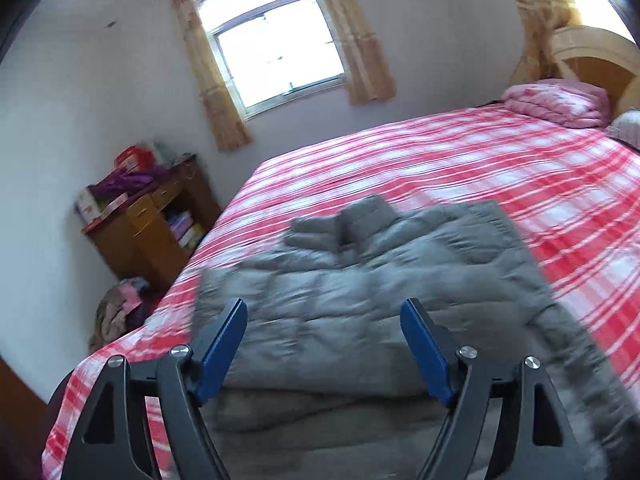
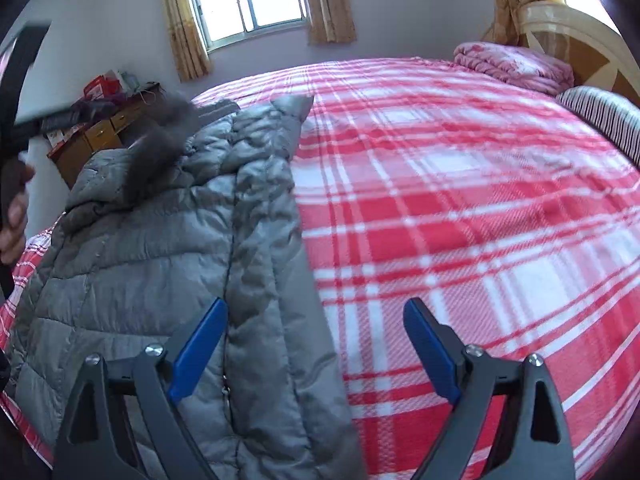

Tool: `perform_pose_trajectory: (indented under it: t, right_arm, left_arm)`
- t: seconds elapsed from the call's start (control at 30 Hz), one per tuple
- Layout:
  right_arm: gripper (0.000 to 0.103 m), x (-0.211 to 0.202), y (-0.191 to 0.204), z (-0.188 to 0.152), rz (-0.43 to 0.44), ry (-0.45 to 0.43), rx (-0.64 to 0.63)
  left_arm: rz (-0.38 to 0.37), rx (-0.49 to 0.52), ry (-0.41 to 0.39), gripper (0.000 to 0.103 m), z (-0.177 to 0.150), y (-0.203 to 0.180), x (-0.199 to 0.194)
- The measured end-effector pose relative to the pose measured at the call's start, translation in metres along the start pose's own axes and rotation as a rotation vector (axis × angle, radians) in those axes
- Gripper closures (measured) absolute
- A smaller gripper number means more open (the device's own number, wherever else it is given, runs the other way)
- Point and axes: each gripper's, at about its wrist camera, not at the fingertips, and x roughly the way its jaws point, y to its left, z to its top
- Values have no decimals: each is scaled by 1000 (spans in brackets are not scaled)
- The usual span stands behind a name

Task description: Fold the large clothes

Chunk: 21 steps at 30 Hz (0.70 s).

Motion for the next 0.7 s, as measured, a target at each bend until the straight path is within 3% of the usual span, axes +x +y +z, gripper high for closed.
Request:
perform_pose_trajectory:
  t: [0.17,0.27,0.37,0.53,0.57,0.6,0.7]
  right_arm:
    - [11,-19,14,54,158,25,-2]
    - [16,-14,34,85,173,39,-37]
    - [22,15,66,114,173,71,-65]
    - [29,80,97,124,180,149,-31]
    - [32,97,104,122,183,171,-29]
    - [46,106,108,121,179,184,-42]
    - [70,132,116,112,127,197,-79]
  left_arm:
    - [130,-84,110,22,-33,73,38]
    - [174,-157,194,22,-55,109,62]
    - [206,-200,271,21,-77,129,85]
    - [262,-216,351,21,-111,143,115]
    - [281,-220,373,21,-121,147,121]
    - [294,-224,393,21,-128,150,127]
    - [299,-278,380,9,-139,164,125]
